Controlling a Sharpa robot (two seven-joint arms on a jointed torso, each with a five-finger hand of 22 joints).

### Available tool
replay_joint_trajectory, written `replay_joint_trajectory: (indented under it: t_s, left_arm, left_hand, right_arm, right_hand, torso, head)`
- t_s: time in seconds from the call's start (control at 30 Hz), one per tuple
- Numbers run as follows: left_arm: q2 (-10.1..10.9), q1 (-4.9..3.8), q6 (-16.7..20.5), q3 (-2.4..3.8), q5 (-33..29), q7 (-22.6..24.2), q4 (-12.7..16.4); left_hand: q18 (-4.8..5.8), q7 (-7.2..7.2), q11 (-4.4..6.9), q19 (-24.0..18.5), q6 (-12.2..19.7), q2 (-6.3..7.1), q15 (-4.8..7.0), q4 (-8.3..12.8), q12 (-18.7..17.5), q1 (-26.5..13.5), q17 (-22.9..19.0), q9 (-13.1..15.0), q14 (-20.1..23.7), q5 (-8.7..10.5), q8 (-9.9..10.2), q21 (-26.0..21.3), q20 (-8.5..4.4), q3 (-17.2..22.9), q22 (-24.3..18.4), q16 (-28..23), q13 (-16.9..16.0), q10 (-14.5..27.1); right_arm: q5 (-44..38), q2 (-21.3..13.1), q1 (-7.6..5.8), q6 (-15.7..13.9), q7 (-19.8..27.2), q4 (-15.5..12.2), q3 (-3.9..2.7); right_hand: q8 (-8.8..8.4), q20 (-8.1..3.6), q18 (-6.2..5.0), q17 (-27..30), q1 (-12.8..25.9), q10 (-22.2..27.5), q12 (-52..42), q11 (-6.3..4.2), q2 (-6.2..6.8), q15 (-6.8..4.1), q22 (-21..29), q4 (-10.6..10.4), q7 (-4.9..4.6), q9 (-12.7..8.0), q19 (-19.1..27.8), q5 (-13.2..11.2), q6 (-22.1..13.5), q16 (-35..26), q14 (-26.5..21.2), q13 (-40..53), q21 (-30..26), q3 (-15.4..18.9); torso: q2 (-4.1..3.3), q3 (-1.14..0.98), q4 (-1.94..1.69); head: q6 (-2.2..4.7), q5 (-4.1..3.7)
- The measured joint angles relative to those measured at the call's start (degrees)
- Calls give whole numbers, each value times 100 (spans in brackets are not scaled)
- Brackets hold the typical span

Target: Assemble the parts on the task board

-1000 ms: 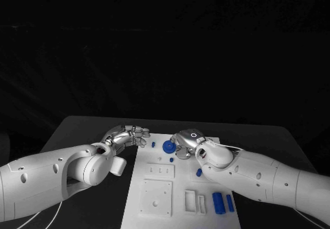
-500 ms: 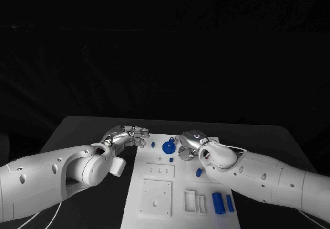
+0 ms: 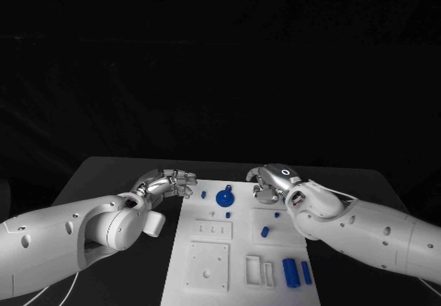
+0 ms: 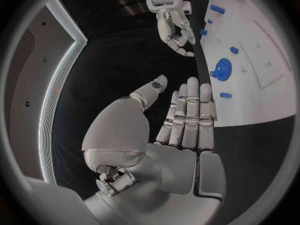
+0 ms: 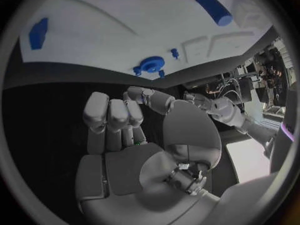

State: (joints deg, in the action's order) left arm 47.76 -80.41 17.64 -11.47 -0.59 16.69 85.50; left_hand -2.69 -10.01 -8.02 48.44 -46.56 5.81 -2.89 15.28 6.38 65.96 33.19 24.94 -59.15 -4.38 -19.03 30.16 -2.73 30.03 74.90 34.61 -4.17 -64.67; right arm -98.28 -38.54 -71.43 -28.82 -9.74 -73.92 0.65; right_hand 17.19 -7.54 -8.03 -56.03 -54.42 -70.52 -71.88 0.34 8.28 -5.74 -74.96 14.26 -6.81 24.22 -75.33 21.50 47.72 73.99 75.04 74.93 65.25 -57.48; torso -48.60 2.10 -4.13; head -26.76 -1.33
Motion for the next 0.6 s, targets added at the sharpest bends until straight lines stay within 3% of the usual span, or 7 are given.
replay_joint_trajectory:
  t_s: [0.03, 0.07, 0.17, 0.23, 0.33, 0.6]
  left_arm:
    - [4, 0, 0, 0, 0, 2, -3]
    - [5, 0, 0, 0, 0, 3, -5]
    - [5, 1, 0, 0, 2, 7, -39]
    - [4, 1, -1, -1, 2, 8, -64]
    - [-5, 2, -2, -1, 2, 9, -107]
    - [-37, 3, -6, -5, 3, 13, -188]
  left_hand:
    - [0, 0, 0, 0, 0, 1, 0, 0, 0, -1, 0, 0, 0, 0, 0, 0, 0, 0, 0, 0, 0, 0]
    - [0, 0, 0, 0, 0, 3, 0, 0, 0, -3, 0, 0, 0, 0, 0, 0, 0, 0, 0, 0, 0, 0]
    - [0, 0, 0, 0, 0, 31, 0, 0, 0, -31, 0, 0, 0, 0, 0, 0, 0, 0, 0, 0, 0, 0]
    - [0, 0, -3, 0, 0, 30, 0, 0, 0, -31, 0, 0, 0, 0, 0, 0, 0, 0, 0, 0, 0, -3]
    - [0, 0, -22, 0, 0, 30, 0, 0, 0, -31, 0, 0, 0, 0, 0, 0, 0, 0, 0, 0, 0, -22]
    - [0, 0, -23, 1, 0, 10, 0, 0, 0, -51, 0, 0, 0, 0, 0, 0, 1, 0, 0, 0, -5, -23]
  right_arm:
    - [151, -121, -19, -14, 103, -35, -67]
    - [271, -209, -37, -14, 183, -50, -103]
    - [749, -496, -114, 28, 475, -27, -125]
    - [1012, -645, -125, 80, 661, 69, -129]
    - [1329, -780, -122, 183, 918, 307, -128]
    - [1752, -781, -86, 468, 1337, 869, -126]
  right_hand:
    - [6, -19, 6, -9, -41, 18, 0, 19, 219, 0, 0, 4, -23, 11, -19, -392, -4, 0, 0, 0, 0, 233]
    - [6, -19, 8, -9, -66, 26, 0, 33, 347, 19, 0, 15, -40, 17, -19, -603, -12, 0, 8, 0, 0, 371]
    - [56, -37, 50, -17, -302, 53, 0, 94, 601, 64, 0, -41, -102, 45, -1, -1447, 21, -39, -21, 0, 0, 766]
    - [56, -59, 111, -29, -409, 81, 0, 121, 657, 64, 0, -80, -105, 46, 21, -1577, 23, -39, -21, 0, -32, 979]
    - [56, -42, 116, -52, -544, 101, 0, 141, 673, 85, 0, -91, -114, 55, 76, -1689, 31, -67, -42, 0, -32, 1309]
    - [77, 2, 135, -74, -699, 132, 0, 130, 650, 87, 0, -67, -109, 54, 129, -1751, 77, -73, -45, 0, -32, 1471]
  torso:
    - [1, -1, 3]
    - [3, -1, 7]
    - [13, -1, 20]
    - [24, -7, 34]
    - [37, -20, 60]
    - [68, -75, 123]
  head:
    - [3, -6]
    - [7, -12]
    - [24, -30]
    - [29, -43]
    - [35, -49]
    - [42, -32]
